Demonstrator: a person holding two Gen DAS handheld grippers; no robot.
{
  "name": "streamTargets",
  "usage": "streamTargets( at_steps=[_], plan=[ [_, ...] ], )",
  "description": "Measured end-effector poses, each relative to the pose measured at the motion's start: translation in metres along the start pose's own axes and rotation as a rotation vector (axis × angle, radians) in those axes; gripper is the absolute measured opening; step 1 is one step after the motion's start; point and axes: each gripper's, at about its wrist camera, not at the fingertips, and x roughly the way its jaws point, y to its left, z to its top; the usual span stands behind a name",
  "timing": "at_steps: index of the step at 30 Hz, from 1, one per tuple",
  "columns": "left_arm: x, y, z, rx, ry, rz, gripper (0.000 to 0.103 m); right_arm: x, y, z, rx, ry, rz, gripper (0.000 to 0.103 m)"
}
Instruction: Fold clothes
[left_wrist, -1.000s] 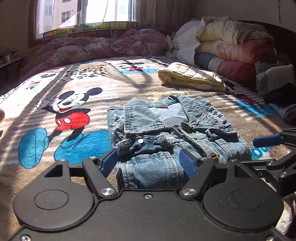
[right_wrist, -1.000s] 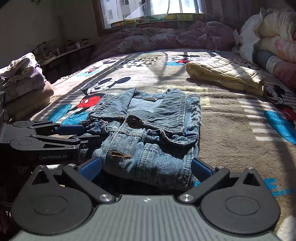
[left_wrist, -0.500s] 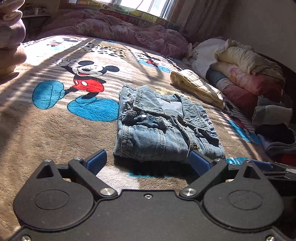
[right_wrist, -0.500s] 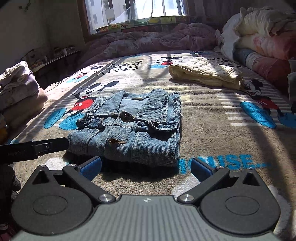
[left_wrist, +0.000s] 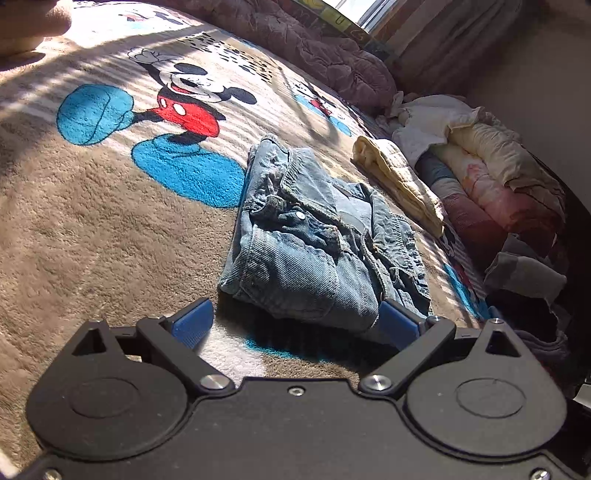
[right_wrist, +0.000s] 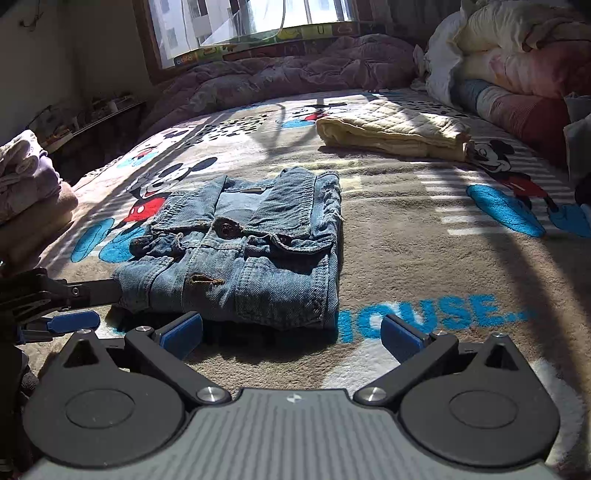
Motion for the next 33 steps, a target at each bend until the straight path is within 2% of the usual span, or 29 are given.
streamTargets(
  at_steps=[4,7,8,10,11,12,14,17,19,20,22,26,29,31,32,33],
  plan=[
    [0.007,0.009,0.007,-0.054,-0.003,-0.025,0.097,0.002,-0.02,0.009,0.138,-0.084,0.121,0.102],
    [0.016,0.012,0.011,-0.074,-0.003,-0.047,0.096,0.026,-0.037,0.014,0.261,-0.086,0.195,0.101],
    [0.018,0.012,0.012,-0.072,-0.008,-0.049,0.096,0.035,-0.041,0.014,0.298,-0.081,0.215,0.099],
    [0.02,0.012,0.012,-0.071,-0.02,-0.044,0.093,0.053,-0.047,0.013,0.362,-0.064,0.231,0.084],
    [0.021,0.012,0.011,-0.072,-0.027,-0.039,0.091,0.06,-0.051,0.01,0.401,-0.061,0.235,0.073],
    [0.021,0.012,0.01,-0.072,-0.034,-0.034,0.09,0.066,-0.054,0.007,0.427,-0.058,0.239,0.07],
    [0.022,0.012,0.008,-0.073,-0.048,-0.025,0.077,0.073,-0.056,0.001,0.45,-0.059,0.238,0.07],
    [0.024,0.012,0.006,-0.075,-0.068,-0.011,0.06,0.08,-0.057,-0.003,0.46,-0.081,0.239,0.064],
    [0.02,0.017,0.006,-0.1,-0.078,-0.018,0.039,0.084,-0.061,-0.004,0.468,-0.101,0.247,0.051],
    [0.017,0.019,0.006,-0.117,-0.08,-0.026,0.032,0.087,-0.067,-0.006,0.496,-0.103,0.261,0.04],
    [0.008,0.018,0.004,-0.122,-0.076,-0.044,0.027,0.088,-0.077,-0.007,0.547,-0.101,0.294,0.031],
    [-0.02,0.01,-0.009,-0.129,-0.053,-0.077,0.022,0.07,-0.077,-0.002,0.521,-0.094,0.318,0.027],
    [-0.055,0.005,-0.032,-0.146,-0.021,-0.098,0.022,0.047,-0.09,-0.005,0.577,-0.048,0.356,0.026],
    [-0.068,0.009,-0.056,-0.145,0.037,-0.07,0.024,0.027,-0.094,-0.013,0.602,0.005,0.361,0.026],
    [-0.072,0.009,-0.066,-0.112,0.053,-0.038,0.031,0.019,-0.093,-0.017,0.597,0.034,0.355,0.026],
    [-0.076,0.003,-0.073,-0.026,0.034,0.017,0.034,0.013,-0.089,-0.022,0.569,0.056,0.336,0.029]
  ],
)
